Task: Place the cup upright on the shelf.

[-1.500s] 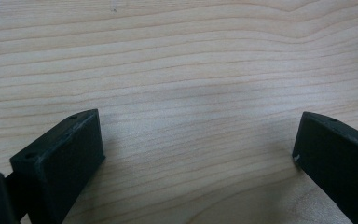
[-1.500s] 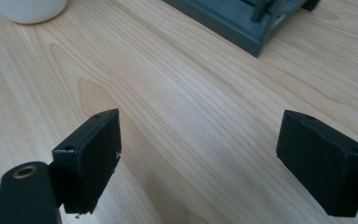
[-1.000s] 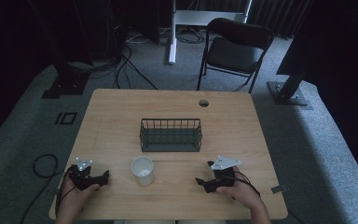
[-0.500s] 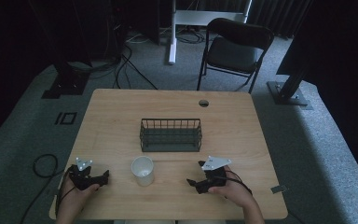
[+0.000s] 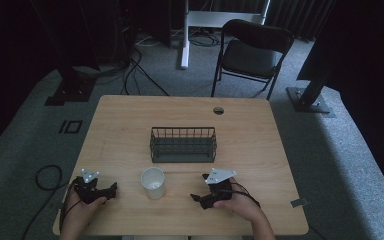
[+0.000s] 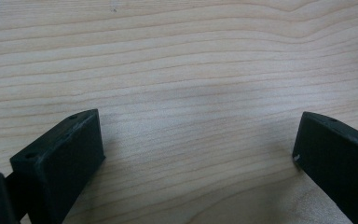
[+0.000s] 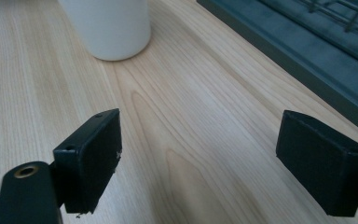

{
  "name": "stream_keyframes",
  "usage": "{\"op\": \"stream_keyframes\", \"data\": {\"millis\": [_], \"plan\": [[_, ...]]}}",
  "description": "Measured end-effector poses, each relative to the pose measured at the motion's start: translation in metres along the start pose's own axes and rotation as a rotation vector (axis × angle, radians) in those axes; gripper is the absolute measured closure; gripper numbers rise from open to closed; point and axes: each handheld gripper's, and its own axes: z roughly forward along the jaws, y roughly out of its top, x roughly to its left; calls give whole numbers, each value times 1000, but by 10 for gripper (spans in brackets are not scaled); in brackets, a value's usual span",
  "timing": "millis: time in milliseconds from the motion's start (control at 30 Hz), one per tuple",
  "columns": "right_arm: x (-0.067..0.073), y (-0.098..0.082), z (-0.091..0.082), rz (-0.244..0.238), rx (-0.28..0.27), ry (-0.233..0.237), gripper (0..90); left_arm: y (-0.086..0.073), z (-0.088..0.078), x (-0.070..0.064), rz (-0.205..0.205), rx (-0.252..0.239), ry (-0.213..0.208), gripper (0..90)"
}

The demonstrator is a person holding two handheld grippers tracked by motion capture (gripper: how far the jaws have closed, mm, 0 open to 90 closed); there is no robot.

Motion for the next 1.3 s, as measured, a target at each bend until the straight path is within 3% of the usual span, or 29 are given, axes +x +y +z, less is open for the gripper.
{"op": "stream_keyframes", "data": {"millis": [700,1300], "plan": [[23,28,28,-68,-7,72,140,0,0,0,0,0,0,20],[43,56,52,-105,-54,111,140,0,0,0,0,0,0,20]]}}
